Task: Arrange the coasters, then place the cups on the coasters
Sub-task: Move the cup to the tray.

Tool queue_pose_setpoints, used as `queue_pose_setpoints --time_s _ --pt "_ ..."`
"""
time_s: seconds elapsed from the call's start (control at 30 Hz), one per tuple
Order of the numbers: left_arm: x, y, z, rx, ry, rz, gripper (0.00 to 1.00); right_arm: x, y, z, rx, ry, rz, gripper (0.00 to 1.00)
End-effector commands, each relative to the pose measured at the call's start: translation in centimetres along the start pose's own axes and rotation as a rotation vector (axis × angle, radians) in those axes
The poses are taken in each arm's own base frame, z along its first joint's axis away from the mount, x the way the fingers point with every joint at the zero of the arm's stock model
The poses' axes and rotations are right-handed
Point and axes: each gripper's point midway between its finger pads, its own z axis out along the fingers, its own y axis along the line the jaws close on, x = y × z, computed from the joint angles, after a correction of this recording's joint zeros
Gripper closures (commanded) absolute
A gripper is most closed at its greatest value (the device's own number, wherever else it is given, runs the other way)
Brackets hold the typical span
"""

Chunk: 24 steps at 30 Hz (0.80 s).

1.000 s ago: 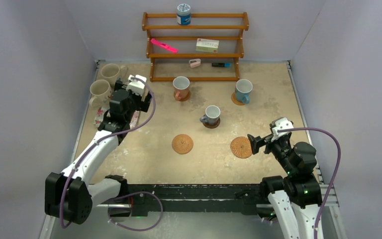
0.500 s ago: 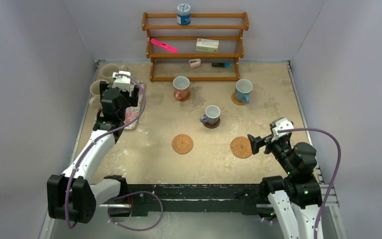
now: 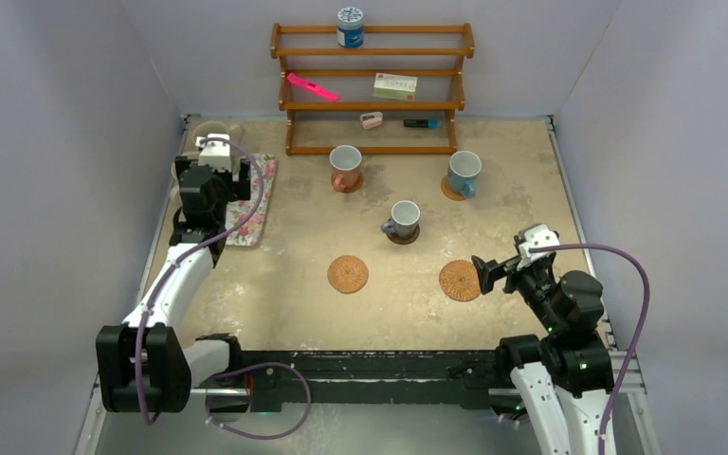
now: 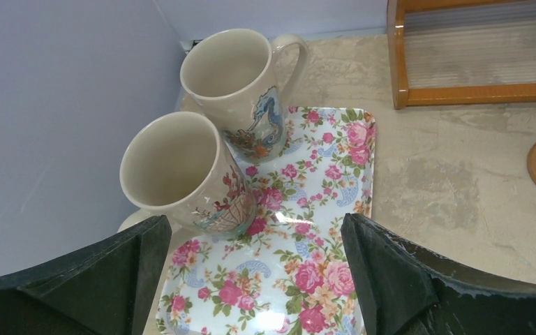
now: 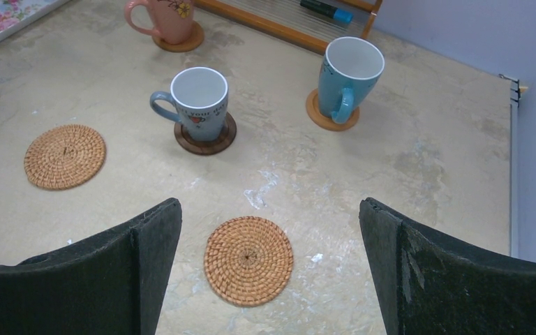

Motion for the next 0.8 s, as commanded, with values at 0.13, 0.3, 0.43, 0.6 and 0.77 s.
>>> queue_pose_setpoints --time_s 0.13,0.3,0.43,0.6,0.77 --pt "0.7 -0.1 2.0 0.044 -0.027 -0.049 0.0 -0.3 0.6 -0.1 -0.036 -0.018 -0.022 0.01" --pt "2.0 0.4 3.0 0.014 0.009 -0.046 0.0 -0.4 0.7 -0.2 -0.042 -0.023 -0.027 0.01" --pt "1.7 1.8 2.9 -0.018 -0.002 -0.072 0.0 -0.4 0.8 -0.2 -0.046 -0.025 -0.027 0.01" --pt "1.7 4.2 2.9 -0.038 -0.002 -0.144 0.0 -0.4 0.9 -0.2 -0.049 -0.025 -0.027 0.01" --pt "2.5 6.4 3.9 -0.058 0.023 -0.178 0.0 -0.3 0.9 -0.2 -0.049 -0.024 -0.029 0.01"
